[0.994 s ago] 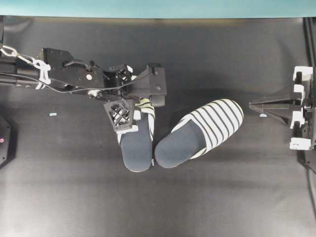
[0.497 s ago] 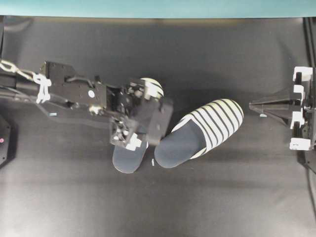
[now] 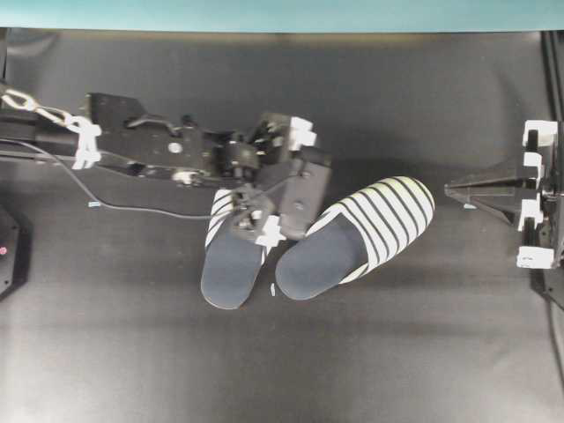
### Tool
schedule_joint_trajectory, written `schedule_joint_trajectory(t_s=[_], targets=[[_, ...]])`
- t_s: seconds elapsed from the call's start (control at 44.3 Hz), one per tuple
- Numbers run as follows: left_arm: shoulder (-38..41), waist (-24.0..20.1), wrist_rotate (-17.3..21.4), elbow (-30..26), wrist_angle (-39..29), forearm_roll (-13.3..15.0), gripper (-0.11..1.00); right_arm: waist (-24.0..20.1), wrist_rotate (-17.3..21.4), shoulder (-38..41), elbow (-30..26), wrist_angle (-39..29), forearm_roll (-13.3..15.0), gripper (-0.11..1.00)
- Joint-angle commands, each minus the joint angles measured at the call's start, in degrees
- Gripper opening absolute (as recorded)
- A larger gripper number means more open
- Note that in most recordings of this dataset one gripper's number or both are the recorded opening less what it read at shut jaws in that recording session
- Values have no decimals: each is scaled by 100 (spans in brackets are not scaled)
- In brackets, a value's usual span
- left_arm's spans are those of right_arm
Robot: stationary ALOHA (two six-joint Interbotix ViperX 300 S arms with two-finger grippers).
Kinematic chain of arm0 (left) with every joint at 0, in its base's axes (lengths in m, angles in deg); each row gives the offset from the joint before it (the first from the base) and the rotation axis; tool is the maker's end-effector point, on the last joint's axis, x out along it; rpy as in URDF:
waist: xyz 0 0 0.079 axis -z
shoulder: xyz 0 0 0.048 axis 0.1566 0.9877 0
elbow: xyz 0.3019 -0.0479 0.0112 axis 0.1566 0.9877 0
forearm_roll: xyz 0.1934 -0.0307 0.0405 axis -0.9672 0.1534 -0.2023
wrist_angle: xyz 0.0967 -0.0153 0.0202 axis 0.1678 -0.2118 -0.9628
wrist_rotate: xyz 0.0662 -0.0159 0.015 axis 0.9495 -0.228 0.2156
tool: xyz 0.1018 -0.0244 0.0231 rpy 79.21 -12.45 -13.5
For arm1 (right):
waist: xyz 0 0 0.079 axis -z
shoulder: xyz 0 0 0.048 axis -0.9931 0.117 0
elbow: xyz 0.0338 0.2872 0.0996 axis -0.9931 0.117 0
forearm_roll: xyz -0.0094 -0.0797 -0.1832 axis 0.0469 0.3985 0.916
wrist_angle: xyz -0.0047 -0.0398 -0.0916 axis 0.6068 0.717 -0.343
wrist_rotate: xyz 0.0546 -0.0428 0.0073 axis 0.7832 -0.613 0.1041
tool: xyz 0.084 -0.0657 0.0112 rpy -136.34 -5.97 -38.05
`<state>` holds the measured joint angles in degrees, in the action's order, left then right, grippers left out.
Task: Arrange the slippers with the left arm.
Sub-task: 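Move the left gripper over to the right slipper's heel, then grasp the right slipper's heel edge with the left gripper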
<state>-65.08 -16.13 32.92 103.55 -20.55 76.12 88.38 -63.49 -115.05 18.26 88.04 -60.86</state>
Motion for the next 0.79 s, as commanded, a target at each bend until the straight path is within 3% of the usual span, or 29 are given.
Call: schedule_joint_trajectory(t_s=[0.0,0.136,0.226,0.587,0.655,0.768], targets=[[141,44,281,-290,123,-9,87,35,53,26,-35,114,-9,0],[624,62,756,-571,281,-9,87,35,53,35,-26,123,-9,0],[914,105,879,-773,404,-9,87,26,53,35,-26,114,-9,0],[1661,290,809,-1424,545,0,84,26,53,26,0,114,-9,0],[1652,308,703,-1433,545,0,75,26,53,35,9,114,-9,0],[1635,308,413,-1433,519,0,44,26,53,35,35,114,-9,0]])
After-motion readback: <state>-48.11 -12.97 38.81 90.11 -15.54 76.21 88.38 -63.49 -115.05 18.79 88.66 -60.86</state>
